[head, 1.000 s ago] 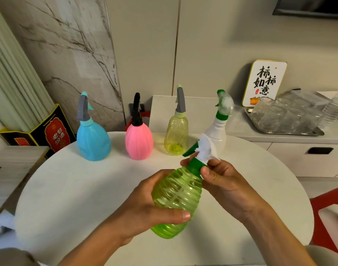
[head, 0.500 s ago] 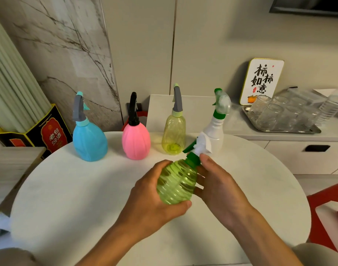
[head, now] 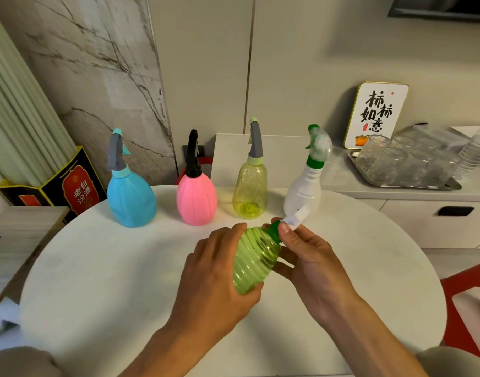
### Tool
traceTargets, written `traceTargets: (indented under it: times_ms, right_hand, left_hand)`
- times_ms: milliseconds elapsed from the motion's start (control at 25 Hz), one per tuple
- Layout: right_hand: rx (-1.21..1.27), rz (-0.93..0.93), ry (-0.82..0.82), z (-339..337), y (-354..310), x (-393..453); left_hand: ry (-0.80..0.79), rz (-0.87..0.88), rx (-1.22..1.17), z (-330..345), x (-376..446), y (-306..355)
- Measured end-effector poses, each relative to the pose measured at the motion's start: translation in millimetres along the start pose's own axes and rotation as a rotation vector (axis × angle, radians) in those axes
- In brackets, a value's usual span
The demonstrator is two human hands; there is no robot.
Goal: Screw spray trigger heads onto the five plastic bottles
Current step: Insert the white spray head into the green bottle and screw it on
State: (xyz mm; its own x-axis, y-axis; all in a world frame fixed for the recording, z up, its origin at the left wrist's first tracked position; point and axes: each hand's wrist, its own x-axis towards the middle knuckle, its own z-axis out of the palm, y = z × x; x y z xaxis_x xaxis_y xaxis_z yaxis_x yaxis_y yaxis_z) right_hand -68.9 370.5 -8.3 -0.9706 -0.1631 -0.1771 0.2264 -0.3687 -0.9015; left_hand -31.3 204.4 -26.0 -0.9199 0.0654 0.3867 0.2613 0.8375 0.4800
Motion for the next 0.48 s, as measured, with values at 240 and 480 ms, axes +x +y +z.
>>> traceTargets:
  times_ms: [240,480]
  right_hand:
    - [0.086,-0.110,-0.025,-9.1,-8.0,2.7]
    - [0.220,-0.151,-0.403,-11.2,-19.6,-1.1]
  left_hand:
    - [-0.205,-0.081,-0.464,-20.3,12.8,-4.2]
    - [-0.676,-0.222,-1.130,-29.9,12.3,-1.8]
